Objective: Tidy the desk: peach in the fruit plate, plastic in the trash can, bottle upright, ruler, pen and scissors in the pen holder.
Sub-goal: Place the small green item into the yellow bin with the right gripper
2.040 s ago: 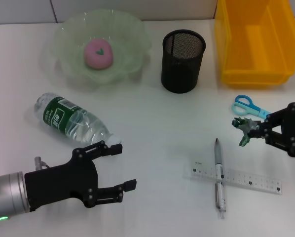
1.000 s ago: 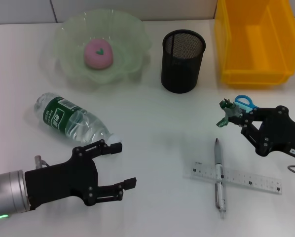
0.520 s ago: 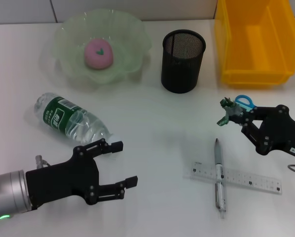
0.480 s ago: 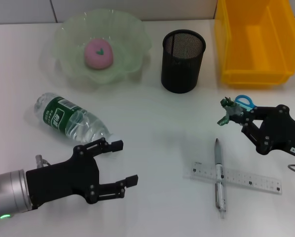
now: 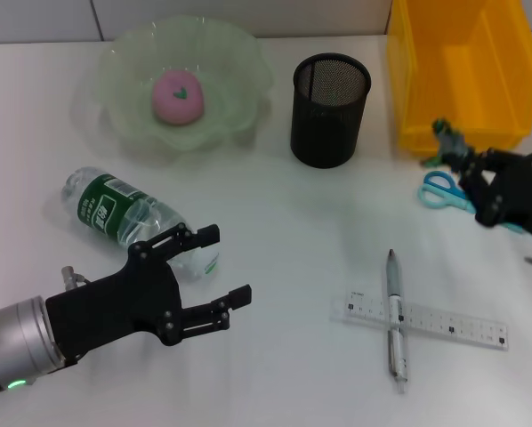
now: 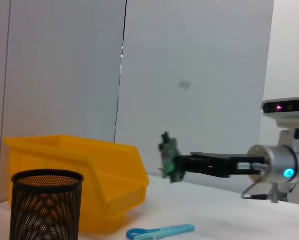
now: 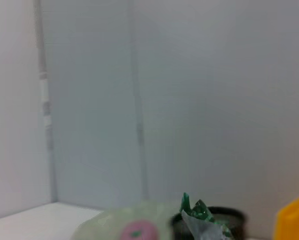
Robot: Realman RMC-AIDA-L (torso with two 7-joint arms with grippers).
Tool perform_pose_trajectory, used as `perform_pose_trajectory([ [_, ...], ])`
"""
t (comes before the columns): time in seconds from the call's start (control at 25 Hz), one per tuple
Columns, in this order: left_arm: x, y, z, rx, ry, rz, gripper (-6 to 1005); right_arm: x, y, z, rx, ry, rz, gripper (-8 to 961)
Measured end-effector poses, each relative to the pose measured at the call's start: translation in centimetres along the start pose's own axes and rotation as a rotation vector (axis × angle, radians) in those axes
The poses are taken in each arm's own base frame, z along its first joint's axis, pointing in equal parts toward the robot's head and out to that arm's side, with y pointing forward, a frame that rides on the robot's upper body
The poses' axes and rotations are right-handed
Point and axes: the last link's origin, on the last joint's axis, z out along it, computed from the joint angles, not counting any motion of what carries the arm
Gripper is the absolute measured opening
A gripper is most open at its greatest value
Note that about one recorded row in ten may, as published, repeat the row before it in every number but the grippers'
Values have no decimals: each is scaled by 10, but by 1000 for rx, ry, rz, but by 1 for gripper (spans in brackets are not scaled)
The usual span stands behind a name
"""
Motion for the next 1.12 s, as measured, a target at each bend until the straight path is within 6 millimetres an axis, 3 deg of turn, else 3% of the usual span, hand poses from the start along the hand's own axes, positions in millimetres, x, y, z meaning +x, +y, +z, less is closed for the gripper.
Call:
perform_pose_trajectory([
  [0.48, -1, 2, 2, -5, 4, -7, 847, -2, -29, 37, 306, -55, 22, 38],
  [0.88, 0, 2, 2, -7, 6, -7, 847, -3, -40, 65, 382, 3, 39, 62],
  [1.12, 0, 2, 2, -8, 6, -7, 847, -3, -41, 69, 382, 14, 40, 76],
])
